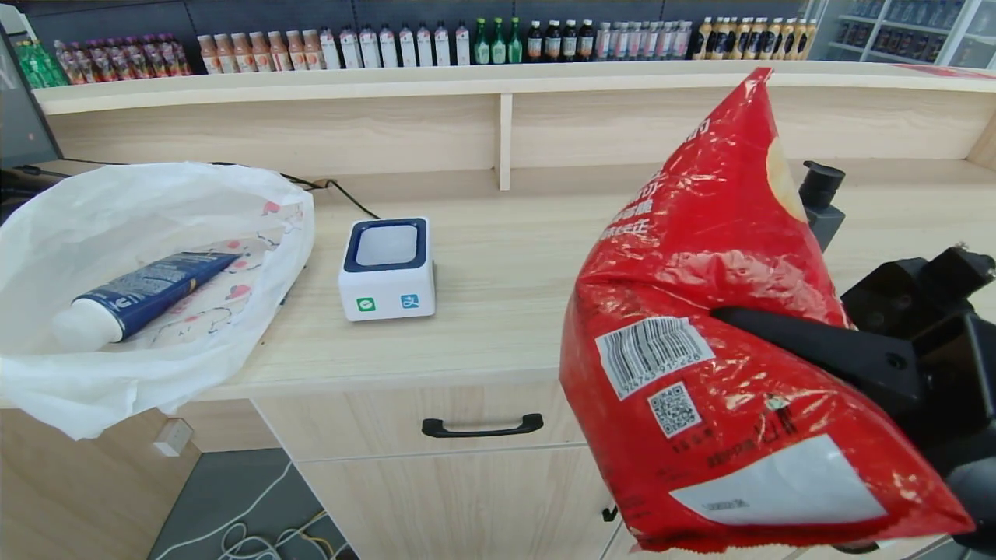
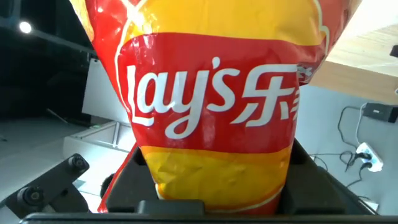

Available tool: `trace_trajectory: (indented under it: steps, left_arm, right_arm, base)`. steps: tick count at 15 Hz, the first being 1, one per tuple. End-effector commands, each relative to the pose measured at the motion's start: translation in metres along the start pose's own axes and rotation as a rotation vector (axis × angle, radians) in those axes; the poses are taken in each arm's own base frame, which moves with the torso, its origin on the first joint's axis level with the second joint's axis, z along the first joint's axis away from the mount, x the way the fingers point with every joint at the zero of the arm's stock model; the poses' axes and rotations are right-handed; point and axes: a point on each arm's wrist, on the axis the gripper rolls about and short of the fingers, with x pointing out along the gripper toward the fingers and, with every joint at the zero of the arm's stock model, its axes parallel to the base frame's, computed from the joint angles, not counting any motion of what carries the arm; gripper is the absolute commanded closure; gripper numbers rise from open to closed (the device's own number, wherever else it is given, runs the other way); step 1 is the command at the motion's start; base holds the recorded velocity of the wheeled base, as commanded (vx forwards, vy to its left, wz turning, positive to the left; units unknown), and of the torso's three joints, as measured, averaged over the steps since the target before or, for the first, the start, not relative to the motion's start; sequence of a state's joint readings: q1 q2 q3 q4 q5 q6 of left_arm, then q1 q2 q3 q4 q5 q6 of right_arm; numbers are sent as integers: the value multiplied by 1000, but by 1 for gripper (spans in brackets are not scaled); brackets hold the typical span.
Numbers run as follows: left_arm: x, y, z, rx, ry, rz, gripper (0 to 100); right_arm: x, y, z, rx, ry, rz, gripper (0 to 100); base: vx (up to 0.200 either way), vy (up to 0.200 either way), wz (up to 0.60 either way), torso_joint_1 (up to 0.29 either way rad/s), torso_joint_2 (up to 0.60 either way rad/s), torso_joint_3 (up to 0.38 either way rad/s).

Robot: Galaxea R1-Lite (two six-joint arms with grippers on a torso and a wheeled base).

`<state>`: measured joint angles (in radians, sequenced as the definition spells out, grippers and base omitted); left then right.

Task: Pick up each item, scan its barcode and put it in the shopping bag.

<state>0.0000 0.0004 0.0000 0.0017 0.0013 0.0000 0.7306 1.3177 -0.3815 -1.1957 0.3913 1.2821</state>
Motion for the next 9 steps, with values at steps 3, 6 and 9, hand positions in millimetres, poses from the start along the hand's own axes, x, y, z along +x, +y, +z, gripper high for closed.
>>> trace_trajectory:
  steps: [3, 6, 9]
  left_arm:
    - [0, 0, 0, 0, -1, 0, 0]
    - [0, 0, 0, 0, -1, 0, 0]
    - [0, 0, 0, 0, -1, 0, 0]
  right_arm:
    - [10, 2, 5, -161, 8, 13, 100]
    - [11, -2, 5, -363, 38, -58, 100]
    - [2, 9, 4, -564, 94, -124, 100]
  base:
    - [0, 0, 0, 0, 0, 0]
    - [0, 0, 0, 0, 0, 0]
    - [0, 0, 0, 0, 0, 0]
